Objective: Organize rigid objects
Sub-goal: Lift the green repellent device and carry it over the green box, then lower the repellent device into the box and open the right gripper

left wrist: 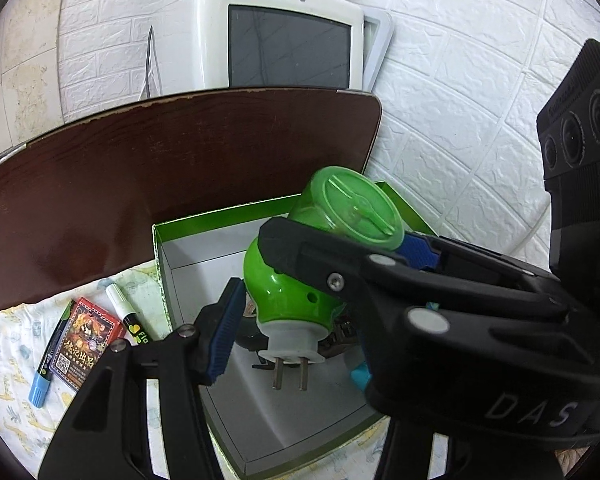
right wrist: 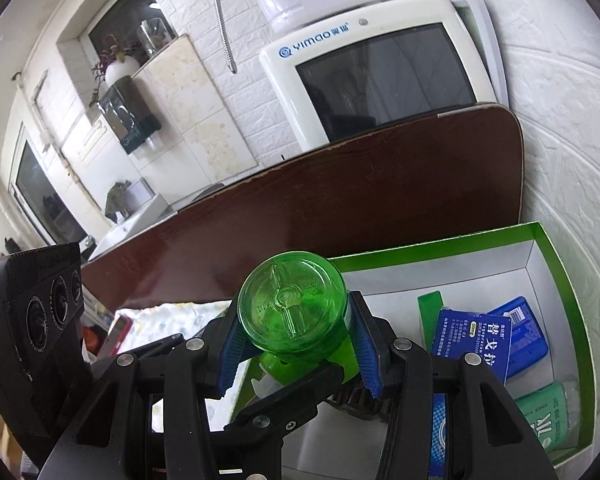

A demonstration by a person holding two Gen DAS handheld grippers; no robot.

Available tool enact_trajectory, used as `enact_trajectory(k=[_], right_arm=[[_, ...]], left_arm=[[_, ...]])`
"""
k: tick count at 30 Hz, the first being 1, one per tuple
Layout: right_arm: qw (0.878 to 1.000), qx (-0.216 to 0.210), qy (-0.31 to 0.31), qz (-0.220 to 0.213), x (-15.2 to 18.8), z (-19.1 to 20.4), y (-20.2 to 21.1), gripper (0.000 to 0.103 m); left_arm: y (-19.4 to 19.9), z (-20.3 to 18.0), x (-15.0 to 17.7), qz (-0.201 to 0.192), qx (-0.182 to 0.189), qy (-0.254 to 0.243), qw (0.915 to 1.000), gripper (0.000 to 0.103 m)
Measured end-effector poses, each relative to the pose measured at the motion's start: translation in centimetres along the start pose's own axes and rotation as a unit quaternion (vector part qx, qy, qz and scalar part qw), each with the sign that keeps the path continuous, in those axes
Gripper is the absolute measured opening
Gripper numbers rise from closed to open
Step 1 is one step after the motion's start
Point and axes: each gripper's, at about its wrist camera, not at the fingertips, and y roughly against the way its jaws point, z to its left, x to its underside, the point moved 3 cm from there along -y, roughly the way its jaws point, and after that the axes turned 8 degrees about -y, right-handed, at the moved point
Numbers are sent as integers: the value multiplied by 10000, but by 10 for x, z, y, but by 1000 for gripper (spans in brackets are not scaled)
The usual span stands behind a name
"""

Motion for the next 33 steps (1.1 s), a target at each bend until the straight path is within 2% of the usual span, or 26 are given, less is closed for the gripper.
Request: enact_trajectory(k=[7,8,15,24,28,33], right_arm=[[9999,71,-50,101,0,-6,-14,51],[9999,83,-62,119,1,-6,-16,51],[9995,179,-140,200,1,-10,-26,51],[9980,487,-405,-61,-1,-22,-18,51],[9973,524,-466,-215,-2,-22,-9,64],[9962,544,-548,-412,-4,-18,2,68]], left_arm=[[-8,3,-3,161,0,69,9998,52],[-9,3,-2,290,-16,134,9995,52],[-12,0,-3,362,3,127,9993,53],[-3,6,0,388,-104,182,9990,56],[2,10,2,374,-147,235,9989,56],[14,13,3,286,-224,257,9990,57]])
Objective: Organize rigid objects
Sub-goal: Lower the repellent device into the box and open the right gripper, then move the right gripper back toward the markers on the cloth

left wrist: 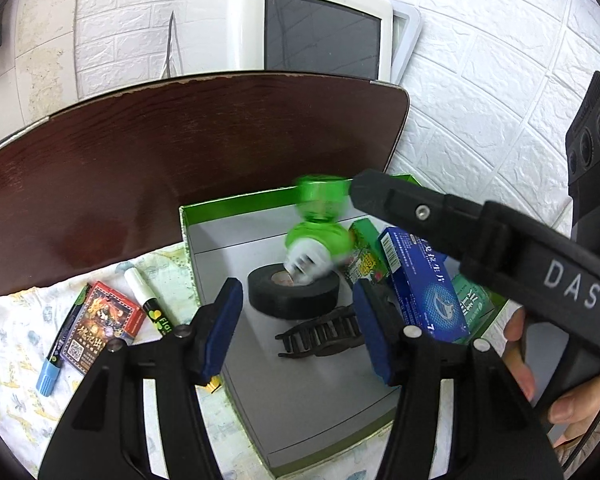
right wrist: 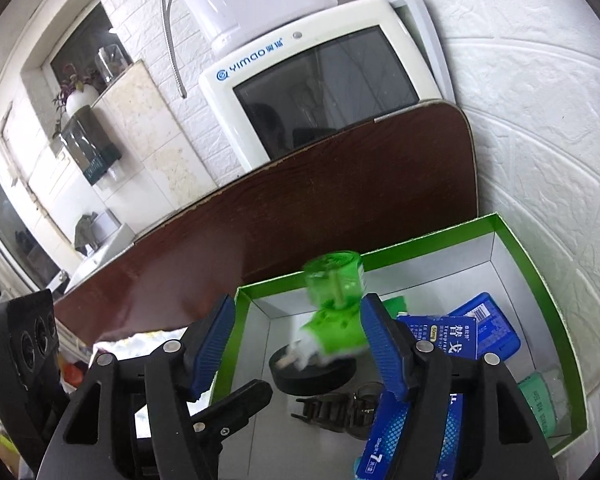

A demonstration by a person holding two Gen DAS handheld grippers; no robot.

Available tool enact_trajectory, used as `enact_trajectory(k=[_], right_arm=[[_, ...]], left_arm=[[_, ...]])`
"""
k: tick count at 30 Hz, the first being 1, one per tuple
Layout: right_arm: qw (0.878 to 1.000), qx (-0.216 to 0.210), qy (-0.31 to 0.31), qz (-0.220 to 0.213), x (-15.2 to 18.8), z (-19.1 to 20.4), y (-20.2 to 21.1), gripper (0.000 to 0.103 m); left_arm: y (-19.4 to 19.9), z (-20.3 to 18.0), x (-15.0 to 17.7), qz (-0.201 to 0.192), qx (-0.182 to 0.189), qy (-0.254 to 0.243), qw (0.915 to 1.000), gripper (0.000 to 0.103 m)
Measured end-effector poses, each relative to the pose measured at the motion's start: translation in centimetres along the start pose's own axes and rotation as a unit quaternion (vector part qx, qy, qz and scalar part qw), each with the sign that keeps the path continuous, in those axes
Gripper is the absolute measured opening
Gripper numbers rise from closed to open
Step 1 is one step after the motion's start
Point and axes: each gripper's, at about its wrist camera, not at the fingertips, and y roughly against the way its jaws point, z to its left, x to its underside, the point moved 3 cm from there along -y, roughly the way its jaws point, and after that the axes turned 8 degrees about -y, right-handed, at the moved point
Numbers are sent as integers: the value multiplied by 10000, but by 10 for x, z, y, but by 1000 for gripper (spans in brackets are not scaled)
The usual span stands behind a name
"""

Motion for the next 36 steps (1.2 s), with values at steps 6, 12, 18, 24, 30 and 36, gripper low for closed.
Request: enact_trajectory(k=[6,12,18,24,30,36], right_arm=[[9999,-83,75,56,6,10,7,69],[9993,-227,215,196,16,29,11,69],[9970,-402,517,421,32,65,7,69],[9918,-563,912,703,55,108,-8,69],[9855,-526,1302,957,82,144,-35,69],[9819,-265,1219,1423,111,157,-72,69]], left_arm=[[14,8,5,-107,-97,87,9999,59],[34,34,18,-206,-337,364,9986,63],[65,85,41,-376,-798,860,9924,69],[84,141,79,-335,-1147,1457,9821,69],[86,167,104,-186,-1281,1467,9807,67],[66,182,121,108,-1048,1454,9838,47]])
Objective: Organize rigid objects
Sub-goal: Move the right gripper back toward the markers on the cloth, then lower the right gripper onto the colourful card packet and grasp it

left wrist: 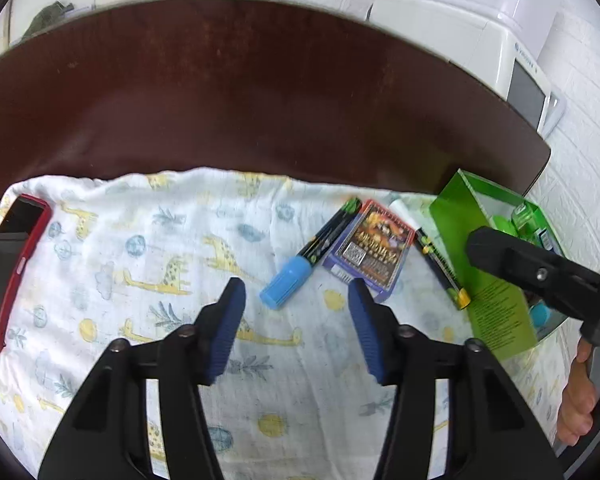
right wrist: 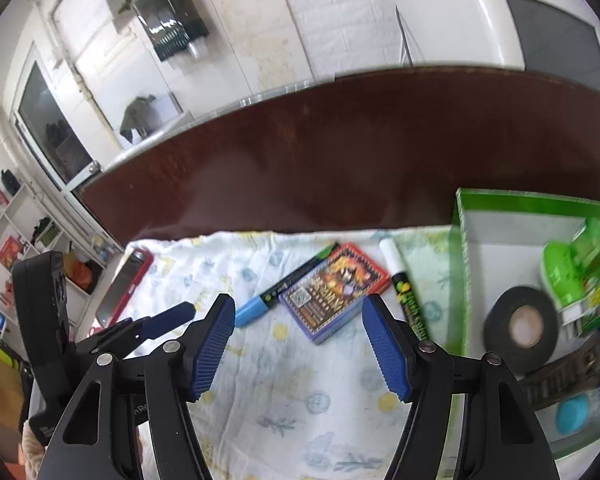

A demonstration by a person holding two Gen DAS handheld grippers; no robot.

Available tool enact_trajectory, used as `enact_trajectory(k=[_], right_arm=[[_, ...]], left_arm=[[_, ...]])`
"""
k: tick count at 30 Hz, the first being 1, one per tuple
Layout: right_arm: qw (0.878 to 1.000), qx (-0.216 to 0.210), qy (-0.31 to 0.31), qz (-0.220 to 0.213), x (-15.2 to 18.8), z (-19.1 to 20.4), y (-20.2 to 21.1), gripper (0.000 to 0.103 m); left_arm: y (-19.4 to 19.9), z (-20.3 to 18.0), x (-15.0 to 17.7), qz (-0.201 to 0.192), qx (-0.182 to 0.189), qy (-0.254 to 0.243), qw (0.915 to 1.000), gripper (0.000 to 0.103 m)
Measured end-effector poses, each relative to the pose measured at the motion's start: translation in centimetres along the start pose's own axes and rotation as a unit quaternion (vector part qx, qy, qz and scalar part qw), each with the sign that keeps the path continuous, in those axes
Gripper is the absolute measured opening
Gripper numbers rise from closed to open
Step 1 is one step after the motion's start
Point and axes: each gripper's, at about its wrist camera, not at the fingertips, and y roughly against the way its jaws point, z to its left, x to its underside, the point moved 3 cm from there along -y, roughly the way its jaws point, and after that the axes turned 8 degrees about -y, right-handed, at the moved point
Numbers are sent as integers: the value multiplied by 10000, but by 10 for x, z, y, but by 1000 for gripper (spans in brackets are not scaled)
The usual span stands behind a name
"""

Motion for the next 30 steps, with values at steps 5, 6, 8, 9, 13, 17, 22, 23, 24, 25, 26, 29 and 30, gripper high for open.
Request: enact_trajectory(k=[5,6,8,9,13,17,22,23,24,25,26,29,30], right_arm=[[9989,225,-229,352,5,-3,-31,69],[9988,257,-225,350,3,-3,-33,69],[9984,399,-280,289,-7,-6,-38,69],[9978,506,-341,260,-12,-9,-39,69],[9926,921,-736,288,-28,-25,-47,69],[9858,1433,-831,277,-33,-33,-59,69],[9830,1568,-924,222,-44,-28,-63,71],[9856,1417,-900,204,-47,-26,-63,71],[9893,1138,-881,242,-50,-22,-62,71],[9907,986,-893,293,-51,-20,-62,71],[9914,902,-894,314,-51,-17,-61,71],[9948,788,-471,431,-51,-3,-63,71],[9946,760,-456,533,-50,-2,-67,71]], left_arm=[[-15,-4,11,245,441,-4,9987,43],[-17,-7,12,270,557,10,9981,43],[-23,-18,14,347,753,-66,9965,43],[-26,-23,15,365,789,-111,9962,43],[-40,-36,10,402,852,-228,9953,43],[-51,-36,0,440,1035,-135,9936,43],[-58,-31,-5,448,1197,73,9918,43],[-58,-29,-5,433,1237,113,9913,43],[-59,-28,-5,411,1259,116,9911,40],[-59,-26,-4,387,1231,92,9916,36],[-58,-23,-4,350,1229,89,9918,37],[-50,0,-2,239,1045,274,9939,36],[-49,9,-2,215,934,346,9948,36]])
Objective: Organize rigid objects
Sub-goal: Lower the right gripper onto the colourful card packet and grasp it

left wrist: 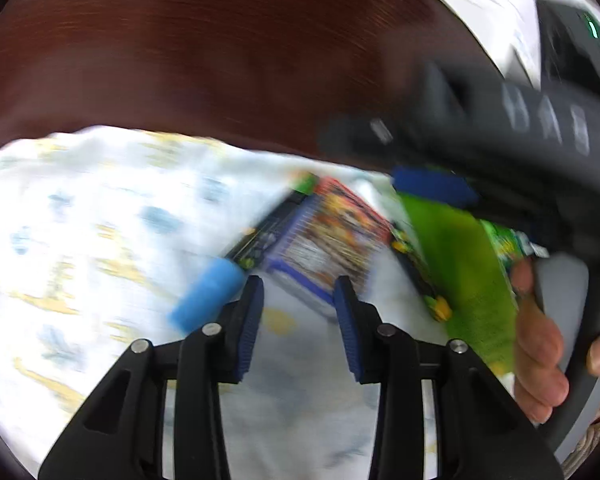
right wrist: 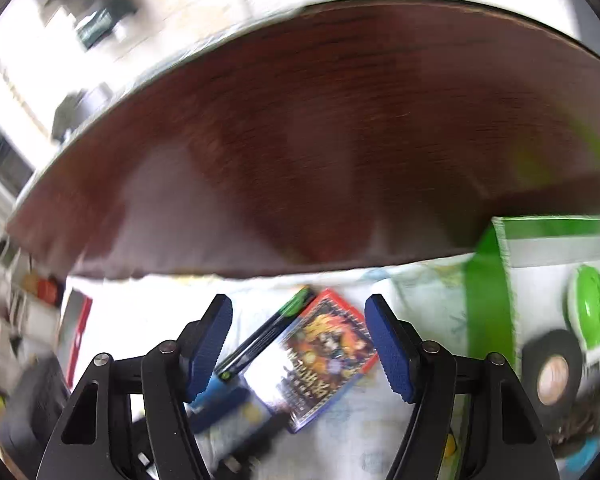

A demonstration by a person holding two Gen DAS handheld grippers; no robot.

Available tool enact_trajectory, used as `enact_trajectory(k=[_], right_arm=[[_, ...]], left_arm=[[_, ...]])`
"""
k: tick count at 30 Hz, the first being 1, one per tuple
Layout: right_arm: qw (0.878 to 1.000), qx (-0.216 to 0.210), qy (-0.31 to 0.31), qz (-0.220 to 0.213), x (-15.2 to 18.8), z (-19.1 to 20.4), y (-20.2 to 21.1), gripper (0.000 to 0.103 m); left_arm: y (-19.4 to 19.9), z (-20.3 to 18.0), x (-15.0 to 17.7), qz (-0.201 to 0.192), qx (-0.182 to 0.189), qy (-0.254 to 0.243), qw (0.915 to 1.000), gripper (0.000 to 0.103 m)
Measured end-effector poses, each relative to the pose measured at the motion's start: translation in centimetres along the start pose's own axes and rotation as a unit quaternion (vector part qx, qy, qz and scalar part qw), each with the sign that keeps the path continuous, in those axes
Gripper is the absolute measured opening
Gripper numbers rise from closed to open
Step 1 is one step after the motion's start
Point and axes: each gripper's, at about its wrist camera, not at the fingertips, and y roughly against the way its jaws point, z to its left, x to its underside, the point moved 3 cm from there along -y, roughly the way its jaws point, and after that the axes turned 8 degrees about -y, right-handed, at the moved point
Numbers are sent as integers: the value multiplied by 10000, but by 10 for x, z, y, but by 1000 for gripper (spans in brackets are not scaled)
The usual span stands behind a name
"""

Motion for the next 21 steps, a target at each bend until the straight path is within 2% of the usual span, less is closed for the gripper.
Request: enact_trajectory(k=[2,6,8,9,12,13,16,18,21], right_arm=[[9999,27,-75,123,0,0,-6,71],[9996,71,-112,232,-7,-6,-22,71],[9990,87,-121,416,-5,-14,-34,71],[9993,187,-48,321,-6,-13,-35,71],[9970,252,-98,727,-3,-17,-52,72],[9976,206,-53,661,-3,-17,-49,72],[9957,54,-93,916,6,-15,-45,72],[9937,-149,69,1108,17,-6,-41,71],[9930,-122,358,1117,28,-1,-37,67]], left_arm=[[7,20,-2,-67,-167,210,9996,28],[23,44,1,-105,-60,557,9984,28],[27,40,7,-36,73,409,9991,28],[28,36,9,14,165,342,9993,28],[25,13,21,192,478,1,9987,28],[22,6,24,247,497,-116,9984,28],[21,-8,28,243,261,-479,9982,29],[23,-9,27,241,179,-504,9983,30],[30,1,29,210,159,-433,9987,30]])
